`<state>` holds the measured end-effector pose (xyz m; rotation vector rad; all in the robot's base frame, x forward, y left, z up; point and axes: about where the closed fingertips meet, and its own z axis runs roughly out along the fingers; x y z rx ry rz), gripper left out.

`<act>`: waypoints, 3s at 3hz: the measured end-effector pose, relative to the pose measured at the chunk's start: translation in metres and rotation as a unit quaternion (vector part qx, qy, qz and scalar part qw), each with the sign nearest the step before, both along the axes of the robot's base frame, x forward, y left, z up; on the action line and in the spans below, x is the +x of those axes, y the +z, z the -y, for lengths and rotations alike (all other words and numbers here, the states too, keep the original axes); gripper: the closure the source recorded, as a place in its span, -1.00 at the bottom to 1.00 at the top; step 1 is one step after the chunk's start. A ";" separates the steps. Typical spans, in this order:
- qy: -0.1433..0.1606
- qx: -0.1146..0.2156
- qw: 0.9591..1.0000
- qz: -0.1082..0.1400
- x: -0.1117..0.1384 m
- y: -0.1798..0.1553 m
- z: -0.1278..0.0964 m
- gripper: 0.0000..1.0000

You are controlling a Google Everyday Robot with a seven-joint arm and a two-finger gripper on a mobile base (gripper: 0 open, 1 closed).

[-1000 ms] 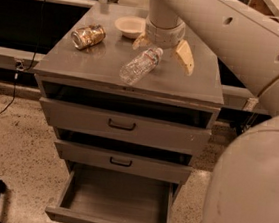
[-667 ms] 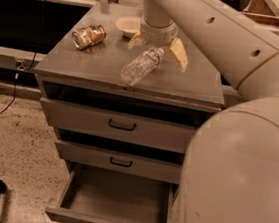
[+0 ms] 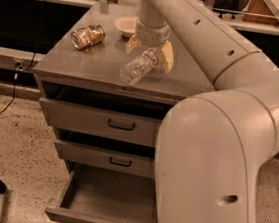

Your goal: Place water bottle into bottom drawer

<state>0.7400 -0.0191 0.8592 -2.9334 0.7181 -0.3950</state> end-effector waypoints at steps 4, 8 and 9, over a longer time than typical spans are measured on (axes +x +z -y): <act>-0.110 0.047 0.993 -0.015 -0.027 0.028 0.025 0.97; -0.319 0.062 0.946 -0.015 -0.099 -0.009 0.053 1.00; -0.370 0.040 0.928 -0.033 -0.111 -0.017 0.043 1.00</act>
Offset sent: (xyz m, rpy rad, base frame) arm -0.0100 -0.0227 -0.0257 -0.0491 0.1245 -0.1058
